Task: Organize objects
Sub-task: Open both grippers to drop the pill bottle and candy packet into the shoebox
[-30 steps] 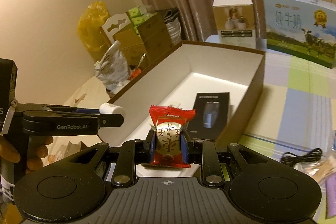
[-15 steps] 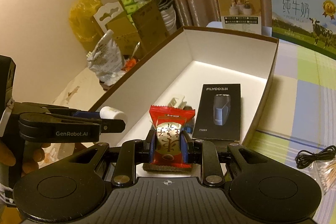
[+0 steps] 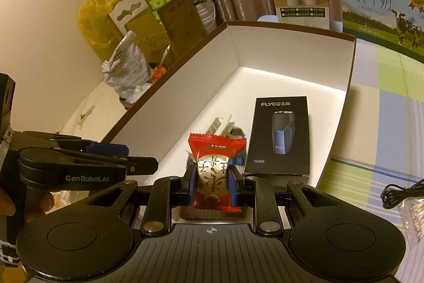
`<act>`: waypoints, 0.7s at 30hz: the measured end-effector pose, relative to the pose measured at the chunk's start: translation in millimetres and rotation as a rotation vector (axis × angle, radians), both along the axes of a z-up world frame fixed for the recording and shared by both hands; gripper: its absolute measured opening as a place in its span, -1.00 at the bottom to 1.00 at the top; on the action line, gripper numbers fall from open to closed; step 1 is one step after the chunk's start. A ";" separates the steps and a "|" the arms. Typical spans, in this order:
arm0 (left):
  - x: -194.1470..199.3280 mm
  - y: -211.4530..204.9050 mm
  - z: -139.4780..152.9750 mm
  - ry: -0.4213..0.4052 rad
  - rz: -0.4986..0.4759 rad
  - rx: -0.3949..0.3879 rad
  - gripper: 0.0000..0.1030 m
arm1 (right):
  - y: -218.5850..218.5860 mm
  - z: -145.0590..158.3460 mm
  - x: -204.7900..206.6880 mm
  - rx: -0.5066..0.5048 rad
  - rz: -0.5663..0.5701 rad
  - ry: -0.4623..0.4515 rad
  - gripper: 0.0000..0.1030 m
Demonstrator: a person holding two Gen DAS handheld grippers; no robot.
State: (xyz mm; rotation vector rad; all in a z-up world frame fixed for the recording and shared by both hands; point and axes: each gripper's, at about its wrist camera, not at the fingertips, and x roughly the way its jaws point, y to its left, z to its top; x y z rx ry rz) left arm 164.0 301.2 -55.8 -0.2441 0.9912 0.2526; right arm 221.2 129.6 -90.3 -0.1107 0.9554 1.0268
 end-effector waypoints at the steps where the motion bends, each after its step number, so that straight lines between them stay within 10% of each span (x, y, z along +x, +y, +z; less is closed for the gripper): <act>1: 0.1 0.6 -0.1 0.001 0.001 -0.001 0.00 | 0.6 -0.5 0.0 0.000 0.001 0.002 -0.58; 12: 3.1 3.3 1.4 -0.001 0.002 -0.007 0.15 | 3.4 -2.0 -0.2 0.018 -0.010 0.003 -0.57; 16: 2.6 4.0 3.1 -0.005 0.010 -0.006 0.21 | 0.6 1.8 -2.3 0.037 -0.030 -0.014 0.09; 21: -0.2 4.4 7.6 -0.019 0.016 -0.004 0.32 | -2.5 6.7 -5.5 0.029 -0.024 -0.025 0.13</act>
